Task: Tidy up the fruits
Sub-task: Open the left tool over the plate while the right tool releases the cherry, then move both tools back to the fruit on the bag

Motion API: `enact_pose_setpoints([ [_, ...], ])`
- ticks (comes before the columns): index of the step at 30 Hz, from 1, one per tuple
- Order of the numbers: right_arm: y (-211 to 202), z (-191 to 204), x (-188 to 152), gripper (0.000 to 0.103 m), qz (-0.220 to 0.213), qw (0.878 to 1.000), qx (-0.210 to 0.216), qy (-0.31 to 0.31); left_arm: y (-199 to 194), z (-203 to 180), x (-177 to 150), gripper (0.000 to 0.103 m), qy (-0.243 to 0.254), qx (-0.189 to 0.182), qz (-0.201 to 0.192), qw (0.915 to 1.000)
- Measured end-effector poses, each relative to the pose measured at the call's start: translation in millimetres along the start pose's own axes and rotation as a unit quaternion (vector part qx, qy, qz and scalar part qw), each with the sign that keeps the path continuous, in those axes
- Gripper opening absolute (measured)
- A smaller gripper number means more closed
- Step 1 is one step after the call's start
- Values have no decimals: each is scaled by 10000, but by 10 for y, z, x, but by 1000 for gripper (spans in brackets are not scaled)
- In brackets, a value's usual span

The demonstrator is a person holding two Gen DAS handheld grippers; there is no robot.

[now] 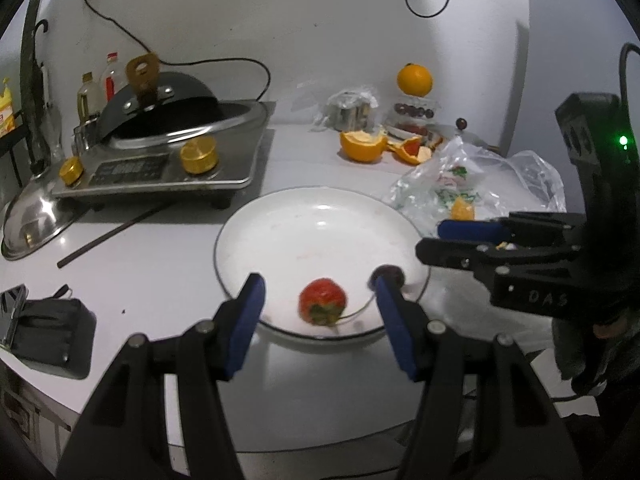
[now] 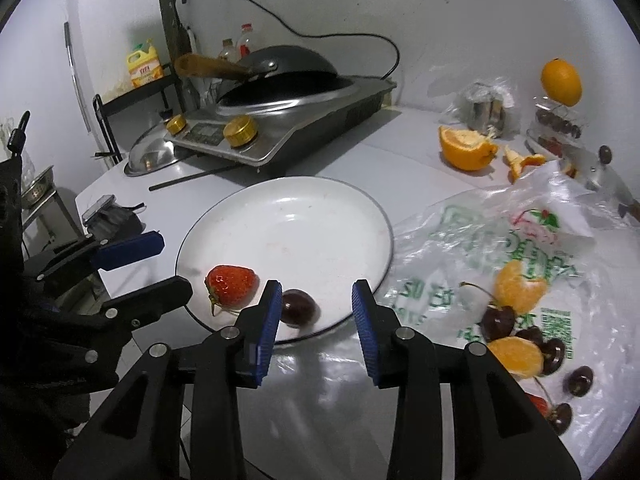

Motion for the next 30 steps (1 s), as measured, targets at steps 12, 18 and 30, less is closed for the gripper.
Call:
enact_pose_setpoints([
  [12, -386, -347, -143, 39, -278, 9991, -236, 219, 17, -438, 82, 72, 252, -154, -59, 9995],
  [18, -564, -568, -250, 39, -409, 9977, -376, 384, 47, -676, 115, 72, 400, -228, -25, 9989],
  [30, -848, -1047, -548, 39, -515, 9932, -707, 766, 177, -1157, 141, 72, 717, -318, 139, 9968],
])
Point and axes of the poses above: each gripper's, at about its wrist camera, not at the fingertips, and y roughly the way its jaws point, z to its left, x to its top, the point moved 2 cm from there along y, roughly the way its jaws point, and after that the axes turned 6 degrees about -x, right-handed, at the moved point
